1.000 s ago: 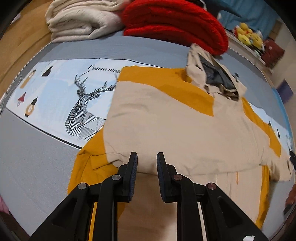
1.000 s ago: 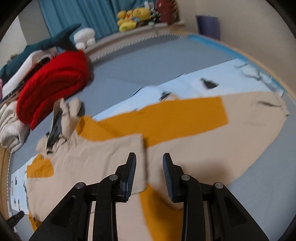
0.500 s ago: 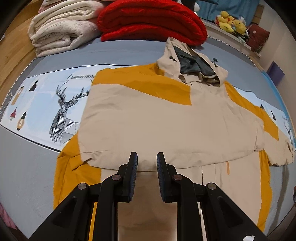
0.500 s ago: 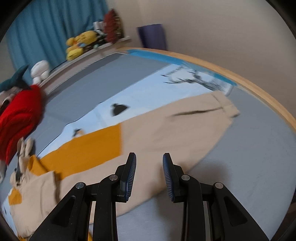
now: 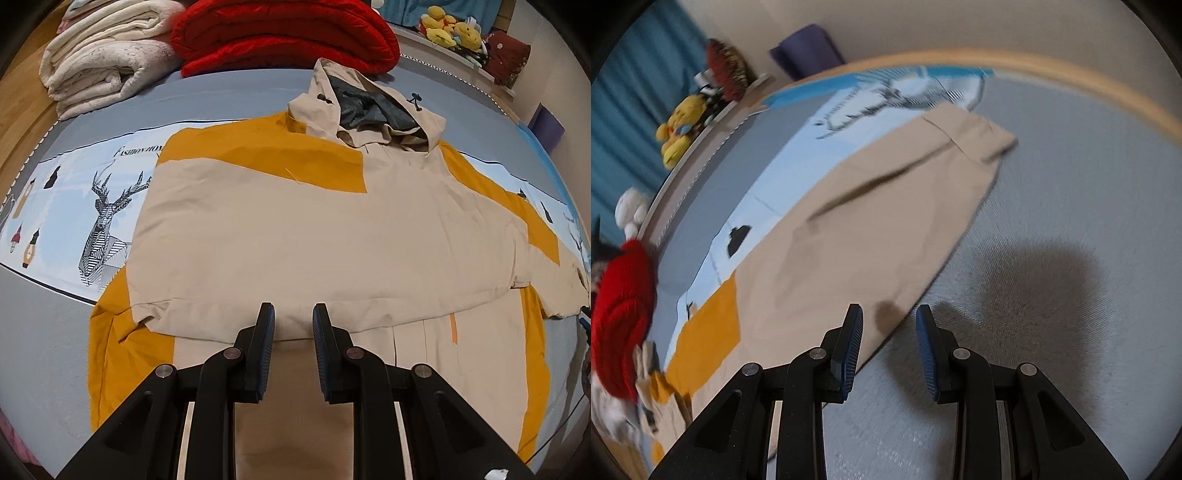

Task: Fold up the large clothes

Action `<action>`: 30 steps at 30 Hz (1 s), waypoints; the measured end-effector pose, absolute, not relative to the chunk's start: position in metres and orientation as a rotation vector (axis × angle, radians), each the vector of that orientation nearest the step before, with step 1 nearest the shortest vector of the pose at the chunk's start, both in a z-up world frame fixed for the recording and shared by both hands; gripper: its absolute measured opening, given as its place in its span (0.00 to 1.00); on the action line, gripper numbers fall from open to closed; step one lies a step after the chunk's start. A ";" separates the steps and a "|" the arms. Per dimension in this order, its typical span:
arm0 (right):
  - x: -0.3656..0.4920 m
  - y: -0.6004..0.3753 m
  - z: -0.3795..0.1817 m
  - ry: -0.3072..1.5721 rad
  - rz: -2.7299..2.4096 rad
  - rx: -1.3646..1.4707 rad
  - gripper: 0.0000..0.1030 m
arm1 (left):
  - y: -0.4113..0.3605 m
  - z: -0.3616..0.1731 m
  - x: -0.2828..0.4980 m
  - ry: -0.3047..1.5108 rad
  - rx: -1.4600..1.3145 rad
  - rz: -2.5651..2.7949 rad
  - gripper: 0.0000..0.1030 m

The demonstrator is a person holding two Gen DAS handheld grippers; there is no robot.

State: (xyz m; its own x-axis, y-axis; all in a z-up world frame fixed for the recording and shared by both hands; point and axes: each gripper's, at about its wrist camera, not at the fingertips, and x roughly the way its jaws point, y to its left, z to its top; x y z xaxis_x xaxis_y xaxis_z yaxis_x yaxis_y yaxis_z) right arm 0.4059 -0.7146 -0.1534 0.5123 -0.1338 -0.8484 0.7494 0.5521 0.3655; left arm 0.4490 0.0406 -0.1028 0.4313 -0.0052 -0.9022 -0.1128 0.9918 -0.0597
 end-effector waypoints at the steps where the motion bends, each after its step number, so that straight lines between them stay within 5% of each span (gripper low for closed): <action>1: 0.405 -0.718 -0.159 0.874 -0.613 0.844 0.31 | 0.040 -0.103 0.449 1.124 -0.118 0.065 0.18; 11: 0.406 -0.726 -0.172 0.732 -0.618 0.921 0.31 | 0.042 -0.101 0.448 1.120 -0.123 0.057 0.18; 17: 0.415 -0.720 -0.167 0.715 -0.653 0.889 0.05 | 0.034 -0.093 0.444 1.100 -0.118 0.041 0.18; 30: 0.487 -0.510 -0.008 0.536 -0.436 0.366 0.02 | 0.053 -0.058 0.429 1.044 -0.191 0.019 0.18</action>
